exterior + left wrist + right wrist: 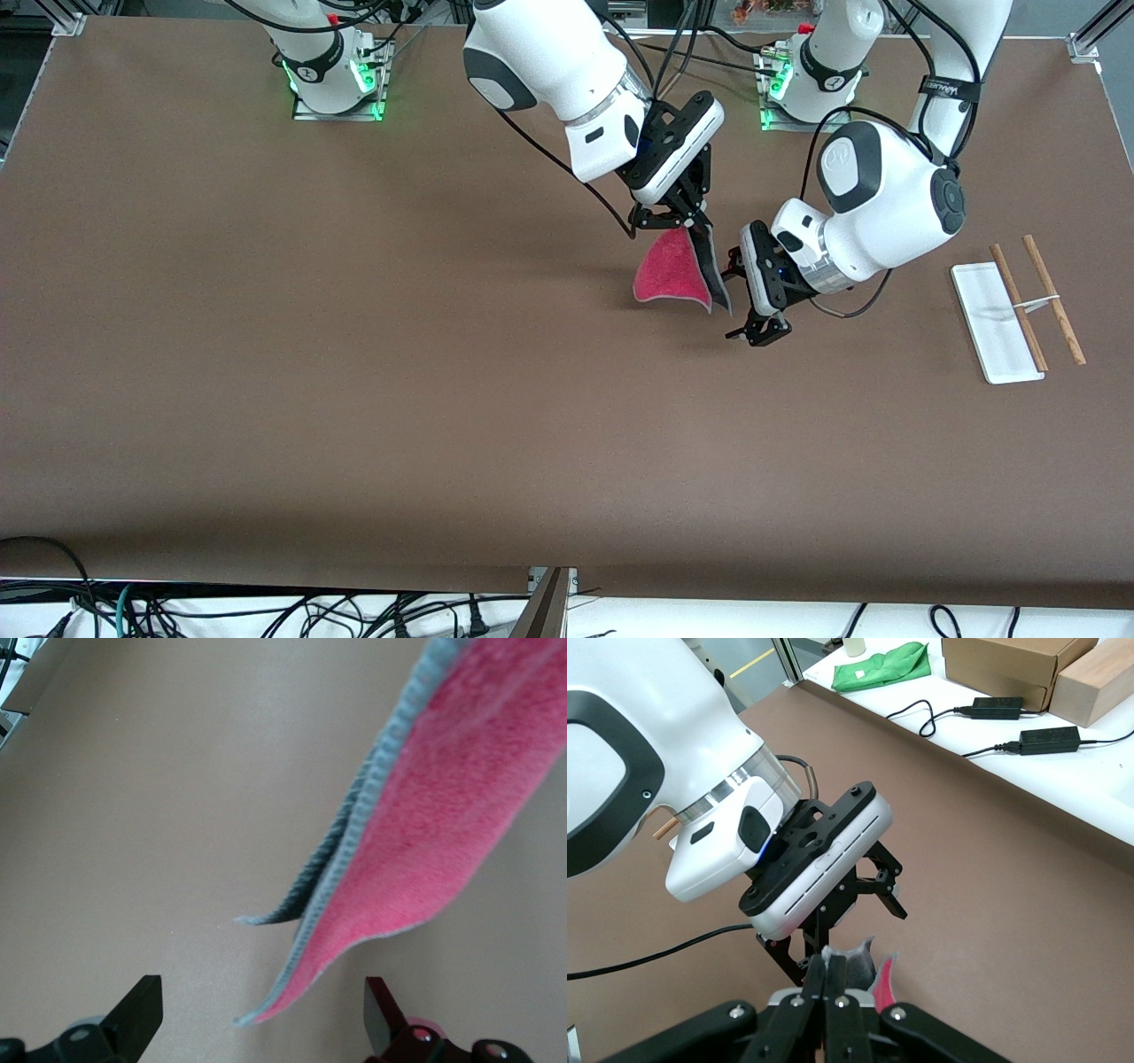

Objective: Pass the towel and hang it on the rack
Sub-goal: 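Grasp the hanging towel with the left gripper below the right gripper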

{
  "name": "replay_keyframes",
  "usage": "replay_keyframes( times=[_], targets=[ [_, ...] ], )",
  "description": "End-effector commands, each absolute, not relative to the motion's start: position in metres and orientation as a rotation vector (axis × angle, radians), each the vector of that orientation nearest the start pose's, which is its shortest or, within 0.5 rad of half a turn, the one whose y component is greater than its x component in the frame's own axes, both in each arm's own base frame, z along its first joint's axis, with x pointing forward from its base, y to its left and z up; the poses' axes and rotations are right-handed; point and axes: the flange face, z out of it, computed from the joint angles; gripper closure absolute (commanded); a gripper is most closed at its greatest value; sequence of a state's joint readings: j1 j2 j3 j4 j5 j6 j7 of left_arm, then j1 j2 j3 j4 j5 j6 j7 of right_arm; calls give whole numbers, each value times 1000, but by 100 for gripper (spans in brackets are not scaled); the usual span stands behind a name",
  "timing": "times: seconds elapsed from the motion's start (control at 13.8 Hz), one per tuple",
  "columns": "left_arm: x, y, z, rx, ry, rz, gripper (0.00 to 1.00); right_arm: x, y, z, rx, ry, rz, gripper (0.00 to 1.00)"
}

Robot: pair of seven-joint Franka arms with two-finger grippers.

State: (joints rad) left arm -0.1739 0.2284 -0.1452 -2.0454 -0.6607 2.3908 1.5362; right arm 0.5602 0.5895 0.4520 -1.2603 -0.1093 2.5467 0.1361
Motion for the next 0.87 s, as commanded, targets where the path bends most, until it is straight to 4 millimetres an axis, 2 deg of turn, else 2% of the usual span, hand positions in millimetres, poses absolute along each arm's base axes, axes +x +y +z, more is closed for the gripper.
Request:
replay_keyframes(
  times=[0.0, 0.22, 0.79],
  targets=[
    [574, -202, 342, -2630, 2205, -684, 0, 488, 591, 536, -2325, -960, -772, 100],
    [575, -211, 345, -2623, 2213, -694, 0, 488, 591, 536, -2322, -961, -776, 100],
    [575, -209, 345, -2636, 2201, -700, 0, 488, 591, 536, -2322, -961, -776, 100]
  ],
)
